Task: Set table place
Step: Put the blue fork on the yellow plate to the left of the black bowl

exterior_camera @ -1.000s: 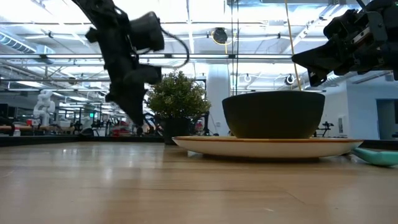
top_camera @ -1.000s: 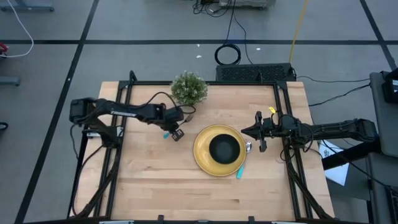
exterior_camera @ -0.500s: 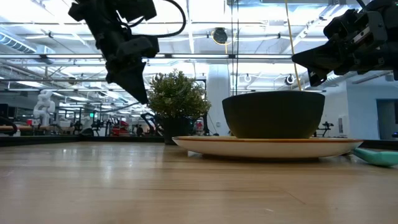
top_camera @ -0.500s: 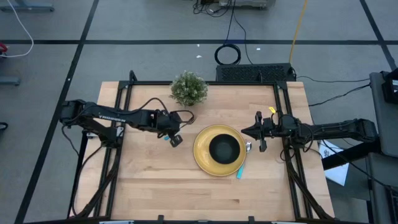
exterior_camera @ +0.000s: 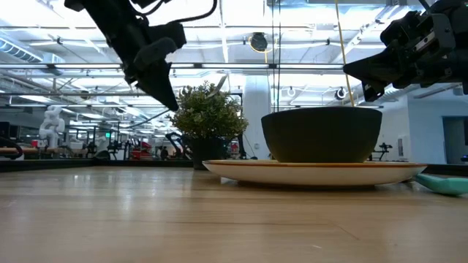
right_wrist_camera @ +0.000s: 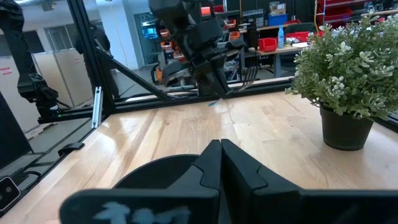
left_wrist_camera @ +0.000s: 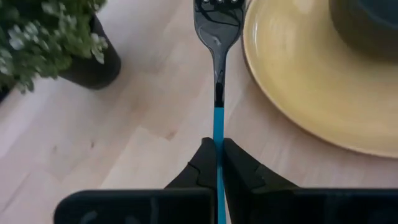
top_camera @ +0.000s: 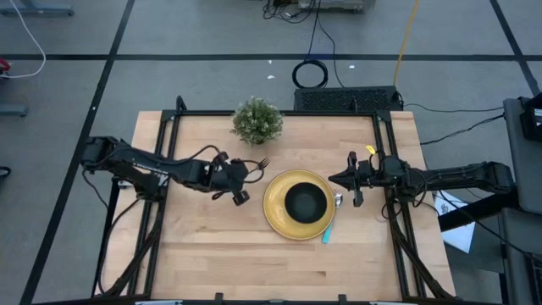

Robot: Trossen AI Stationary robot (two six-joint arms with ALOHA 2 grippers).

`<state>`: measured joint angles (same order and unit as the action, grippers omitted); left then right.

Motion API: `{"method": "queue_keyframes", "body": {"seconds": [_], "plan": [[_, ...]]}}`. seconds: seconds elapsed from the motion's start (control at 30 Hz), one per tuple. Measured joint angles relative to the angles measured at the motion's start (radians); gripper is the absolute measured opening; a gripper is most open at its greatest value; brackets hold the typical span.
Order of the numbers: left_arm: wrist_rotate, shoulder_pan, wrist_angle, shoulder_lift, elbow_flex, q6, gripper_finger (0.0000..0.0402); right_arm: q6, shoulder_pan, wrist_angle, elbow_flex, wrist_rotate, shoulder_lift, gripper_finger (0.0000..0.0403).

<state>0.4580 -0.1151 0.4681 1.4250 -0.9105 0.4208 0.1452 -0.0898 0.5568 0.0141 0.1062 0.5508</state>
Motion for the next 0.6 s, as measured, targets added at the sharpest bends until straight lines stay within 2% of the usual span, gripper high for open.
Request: {"method": "queue_keyframes", "body": {"seconds": [0.23, 0.6], "plan": [[0.093, -0.042, -0.082, 0.000, 0.035, 0.000, 0.0005, -0.003, 0.000, 0.000, 0.000, 0.000, 0.000, 0.0000], [0.124, -0.067, -0.253, 0.000, 0.093, -0.074, 0.0005, -0.003, 0.000, 0.000, 0.000, 0.000, 0.000, 0.0000]]}}
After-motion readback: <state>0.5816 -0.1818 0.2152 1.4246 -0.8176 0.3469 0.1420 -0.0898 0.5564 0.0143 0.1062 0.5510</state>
